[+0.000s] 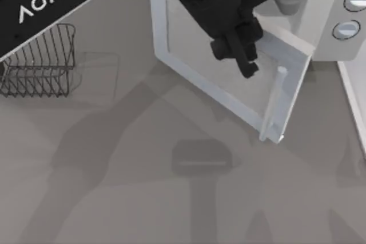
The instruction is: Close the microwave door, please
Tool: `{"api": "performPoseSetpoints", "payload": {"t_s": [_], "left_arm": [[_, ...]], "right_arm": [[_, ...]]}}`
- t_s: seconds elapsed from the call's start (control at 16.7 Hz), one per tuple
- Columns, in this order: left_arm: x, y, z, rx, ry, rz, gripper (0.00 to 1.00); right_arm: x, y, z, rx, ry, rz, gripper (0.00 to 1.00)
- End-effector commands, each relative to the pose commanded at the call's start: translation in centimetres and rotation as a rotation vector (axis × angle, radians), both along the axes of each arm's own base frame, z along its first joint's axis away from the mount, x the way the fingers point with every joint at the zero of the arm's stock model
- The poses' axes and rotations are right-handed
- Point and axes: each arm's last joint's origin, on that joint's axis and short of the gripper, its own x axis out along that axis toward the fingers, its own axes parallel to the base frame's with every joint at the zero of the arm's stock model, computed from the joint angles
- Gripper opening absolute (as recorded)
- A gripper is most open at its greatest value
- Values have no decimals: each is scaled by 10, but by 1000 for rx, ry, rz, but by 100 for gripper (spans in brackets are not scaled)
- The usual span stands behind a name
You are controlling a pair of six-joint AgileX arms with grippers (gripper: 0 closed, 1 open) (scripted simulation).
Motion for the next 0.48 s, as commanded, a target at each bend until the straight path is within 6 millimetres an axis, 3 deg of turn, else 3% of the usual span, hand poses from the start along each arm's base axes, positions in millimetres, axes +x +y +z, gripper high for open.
{"api": "performPoseSetpoints", "payload": {"t_s": [0.3, 0.48], "left_arm": [[-6, -18, -7, 17, 34, -25, 0], [-1, -19, 0, 2, 3, -1, 0]], "right_arm": [[0, 0, 0, 0, 0, 0, 100], [0, 0, 0, 0, 0, 0, 100]]}}
